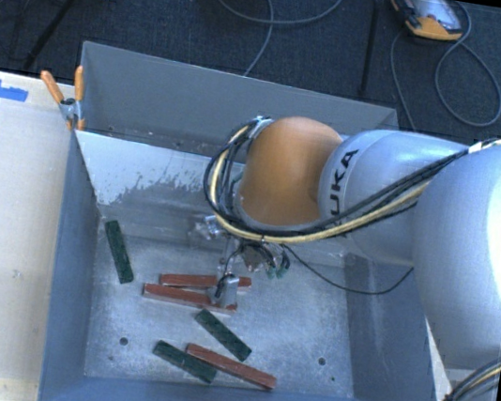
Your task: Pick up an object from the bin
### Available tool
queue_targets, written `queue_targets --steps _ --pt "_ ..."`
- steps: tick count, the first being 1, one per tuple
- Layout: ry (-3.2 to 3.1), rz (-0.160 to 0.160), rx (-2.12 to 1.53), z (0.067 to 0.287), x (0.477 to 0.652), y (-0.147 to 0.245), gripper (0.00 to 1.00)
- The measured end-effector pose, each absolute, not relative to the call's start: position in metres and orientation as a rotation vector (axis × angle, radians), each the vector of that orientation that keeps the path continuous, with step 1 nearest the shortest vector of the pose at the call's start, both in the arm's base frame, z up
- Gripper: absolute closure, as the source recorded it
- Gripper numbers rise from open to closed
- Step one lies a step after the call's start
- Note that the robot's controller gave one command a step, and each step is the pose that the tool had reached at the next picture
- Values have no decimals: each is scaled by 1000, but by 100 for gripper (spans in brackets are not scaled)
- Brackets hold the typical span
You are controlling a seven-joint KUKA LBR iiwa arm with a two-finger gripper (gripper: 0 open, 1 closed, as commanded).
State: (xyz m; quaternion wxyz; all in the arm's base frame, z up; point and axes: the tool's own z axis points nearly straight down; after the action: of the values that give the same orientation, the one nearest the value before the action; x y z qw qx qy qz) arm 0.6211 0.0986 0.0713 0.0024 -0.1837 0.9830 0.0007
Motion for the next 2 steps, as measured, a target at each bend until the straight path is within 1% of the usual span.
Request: queue_targets --steps 1,2 --pt "3076 4 -646 70 580 140 0" --pt "3075 2 -633 71 583 137 100"
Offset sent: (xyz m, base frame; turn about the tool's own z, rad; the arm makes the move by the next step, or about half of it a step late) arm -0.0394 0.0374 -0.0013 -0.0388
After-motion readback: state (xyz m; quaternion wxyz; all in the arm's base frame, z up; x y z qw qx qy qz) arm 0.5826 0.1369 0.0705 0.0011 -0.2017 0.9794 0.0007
